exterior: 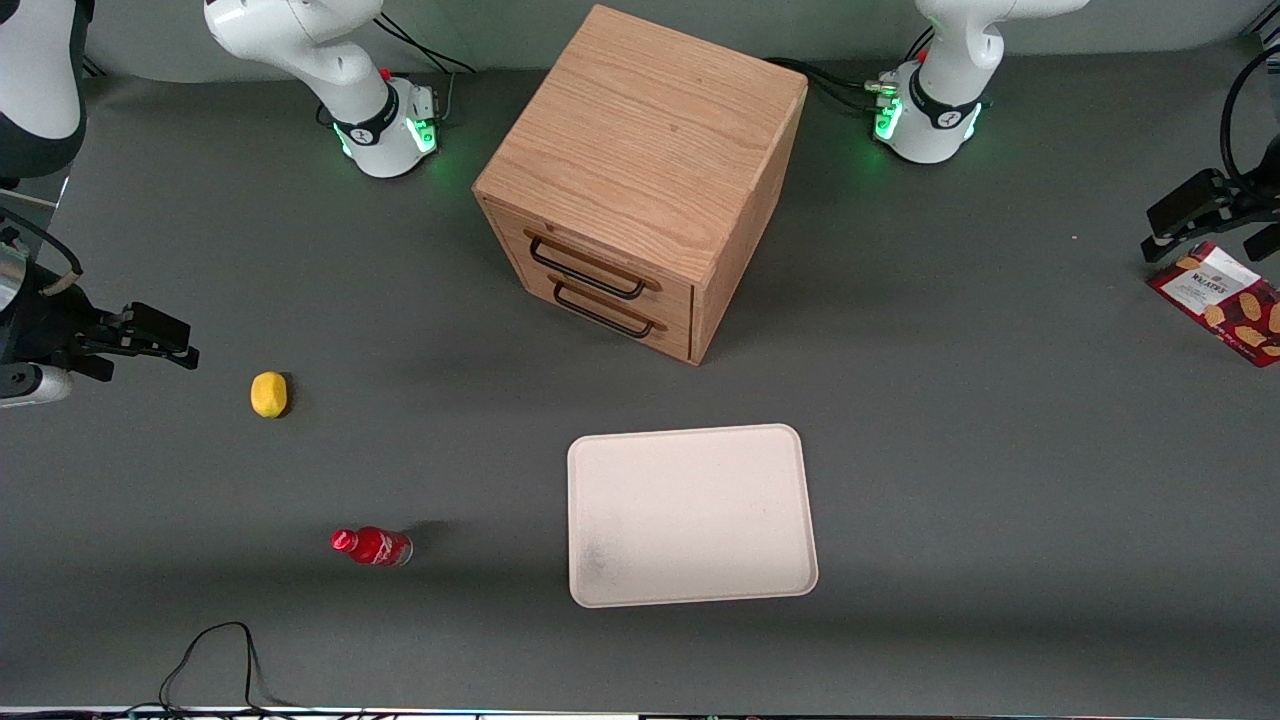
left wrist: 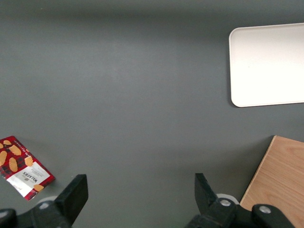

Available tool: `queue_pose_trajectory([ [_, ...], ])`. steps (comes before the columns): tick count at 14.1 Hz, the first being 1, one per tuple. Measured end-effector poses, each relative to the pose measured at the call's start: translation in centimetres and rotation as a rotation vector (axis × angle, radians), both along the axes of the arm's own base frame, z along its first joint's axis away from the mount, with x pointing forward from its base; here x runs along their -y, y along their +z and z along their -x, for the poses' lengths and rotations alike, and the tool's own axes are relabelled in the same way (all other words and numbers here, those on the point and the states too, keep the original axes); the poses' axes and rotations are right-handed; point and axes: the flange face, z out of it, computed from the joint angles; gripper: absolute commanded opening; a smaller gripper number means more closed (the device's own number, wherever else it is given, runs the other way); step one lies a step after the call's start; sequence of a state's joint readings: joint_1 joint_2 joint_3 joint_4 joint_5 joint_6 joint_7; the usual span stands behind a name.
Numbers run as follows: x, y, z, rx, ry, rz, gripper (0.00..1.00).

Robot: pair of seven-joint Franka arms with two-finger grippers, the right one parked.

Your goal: Place red cookie box on tray

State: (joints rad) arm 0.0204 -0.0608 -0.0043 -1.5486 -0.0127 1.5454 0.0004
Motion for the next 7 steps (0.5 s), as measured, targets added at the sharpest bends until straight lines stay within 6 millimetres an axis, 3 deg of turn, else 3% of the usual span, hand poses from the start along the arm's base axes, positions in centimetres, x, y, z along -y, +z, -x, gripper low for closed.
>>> queue_pose_trajectory([
  [3,-4.9,-0.9,-0.2,-0.016,0.091,0.001,1.0],
  [7,-15.0,-2.2,1.2,-0.04,0.279,0.005,1.0],
])
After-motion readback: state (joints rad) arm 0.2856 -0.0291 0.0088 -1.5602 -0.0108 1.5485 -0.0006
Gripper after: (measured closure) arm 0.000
